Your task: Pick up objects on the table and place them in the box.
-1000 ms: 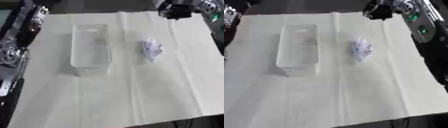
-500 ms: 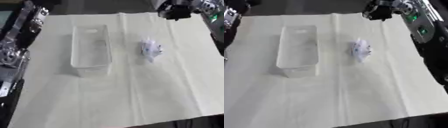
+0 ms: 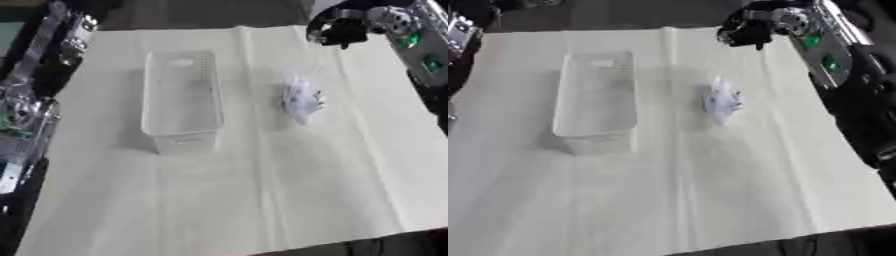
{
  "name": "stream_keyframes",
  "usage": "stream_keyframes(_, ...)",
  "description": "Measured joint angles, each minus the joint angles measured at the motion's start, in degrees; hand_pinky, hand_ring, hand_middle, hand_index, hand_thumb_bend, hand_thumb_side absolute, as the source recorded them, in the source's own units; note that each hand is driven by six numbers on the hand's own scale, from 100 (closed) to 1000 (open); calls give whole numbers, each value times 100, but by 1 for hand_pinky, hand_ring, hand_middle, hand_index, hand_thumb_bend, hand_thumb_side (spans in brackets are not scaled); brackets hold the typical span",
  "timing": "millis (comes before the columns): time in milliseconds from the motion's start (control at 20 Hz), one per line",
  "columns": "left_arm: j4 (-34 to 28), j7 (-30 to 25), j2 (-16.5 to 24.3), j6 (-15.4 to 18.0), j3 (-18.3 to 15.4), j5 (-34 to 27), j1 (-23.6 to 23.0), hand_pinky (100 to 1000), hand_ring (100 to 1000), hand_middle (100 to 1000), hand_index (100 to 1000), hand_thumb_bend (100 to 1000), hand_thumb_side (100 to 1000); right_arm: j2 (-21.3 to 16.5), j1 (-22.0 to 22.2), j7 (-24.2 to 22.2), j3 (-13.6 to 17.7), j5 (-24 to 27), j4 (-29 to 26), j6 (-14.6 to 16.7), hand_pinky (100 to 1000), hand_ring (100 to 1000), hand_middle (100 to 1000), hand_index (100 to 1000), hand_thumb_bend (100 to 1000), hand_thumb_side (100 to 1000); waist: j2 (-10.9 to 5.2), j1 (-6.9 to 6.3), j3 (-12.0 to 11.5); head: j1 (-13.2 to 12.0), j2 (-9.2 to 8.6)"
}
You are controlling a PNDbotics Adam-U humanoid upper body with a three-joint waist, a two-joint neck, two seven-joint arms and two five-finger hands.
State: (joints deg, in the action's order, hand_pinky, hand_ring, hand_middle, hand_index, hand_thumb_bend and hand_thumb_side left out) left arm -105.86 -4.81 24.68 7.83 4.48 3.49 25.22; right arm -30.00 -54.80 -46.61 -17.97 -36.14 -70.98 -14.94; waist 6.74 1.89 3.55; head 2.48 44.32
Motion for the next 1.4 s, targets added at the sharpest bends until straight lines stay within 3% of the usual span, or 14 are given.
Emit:
stream_keyframes(250,0,-1,0,-1,0,0,-4,861,917,926,855,105,916,29,-3,-39,-98,241,73,-24,597,747,849,896,100,883,0,3,10,-3,0)
stream_keyframes(900,0,-11,0,-7,0,-1,-15,863,917,926,855,105,914,77,-29,-425,-275,466,161,-27,769,838,923,980,100,910,-3,17,26,-49,0)
stream_keyframes(1400,1,-13,0,-5,0,-2,-33,864,917,927,856,104,913,127,-30,-473,-606,959,394,23,872,901,987,1000,100,943,-38,0,34,-49,0)
